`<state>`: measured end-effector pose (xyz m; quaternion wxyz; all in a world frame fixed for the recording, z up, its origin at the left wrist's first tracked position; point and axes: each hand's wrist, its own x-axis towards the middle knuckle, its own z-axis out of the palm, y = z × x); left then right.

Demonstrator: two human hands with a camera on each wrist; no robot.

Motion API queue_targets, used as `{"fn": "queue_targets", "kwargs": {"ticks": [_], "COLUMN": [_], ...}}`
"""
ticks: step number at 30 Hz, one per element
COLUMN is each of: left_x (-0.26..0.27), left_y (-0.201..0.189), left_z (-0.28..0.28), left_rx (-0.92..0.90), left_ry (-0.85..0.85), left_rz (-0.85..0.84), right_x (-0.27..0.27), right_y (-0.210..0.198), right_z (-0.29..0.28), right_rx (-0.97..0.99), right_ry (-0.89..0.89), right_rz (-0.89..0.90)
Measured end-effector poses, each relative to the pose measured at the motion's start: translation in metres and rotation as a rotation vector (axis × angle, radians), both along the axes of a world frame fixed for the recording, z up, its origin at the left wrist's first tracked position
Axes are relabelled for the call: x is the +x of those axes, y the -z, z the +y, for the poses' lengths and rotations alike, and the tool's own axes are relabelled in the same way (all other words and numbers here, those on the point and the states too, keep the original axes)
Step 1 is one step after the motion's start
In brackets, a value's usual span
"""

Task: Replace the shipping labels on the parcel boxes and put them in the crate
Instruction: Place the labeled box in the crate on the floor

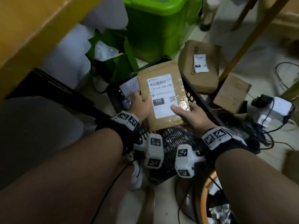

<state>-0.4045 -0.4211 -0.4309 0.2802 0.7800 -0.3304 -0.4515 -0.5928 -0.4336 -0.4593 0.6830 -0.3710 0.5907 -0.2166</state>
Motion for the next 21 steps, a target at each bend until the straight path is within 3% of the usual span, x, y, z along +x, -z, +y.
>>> {"fn": "queue_targets", "kwargs": {"ticks": [4, 6, 11, 17, 21], "left_x": [0.012, 0.021, 0.045, 0.068, 0.083], "left_y": [0.023, 0.035, 0.054, 0.068, 0.075], "left_z": [-0.027, -0.038, -0.048, -0.053, -0.062], "left_rx": [0.152, 0.199, 0.215, 0.224, 0.198], "left_ry": [0.291, 0.349, 0.332, 0.229, 0.149], "left_rz": [-0.097, -0.164, -0.249, -0.254, -0.217], "right_x": [0.006, 0.012, 0.030, 0.052, 0.068], "right_y": [0.037, 0.056, 0.094, 0.139, 0.162], "right_z": [-0.023, -0.042, -0.088, -0.112, -0.112], "right_rx": [-0.130, -0.163, -0.187, -0.172, -0.111], "right_ry": [0.045, 0.002, -0.162, -0.159, -0.154], "right_rz": [0.190, 0.327, 0.580, 0.602, 0.745]}}
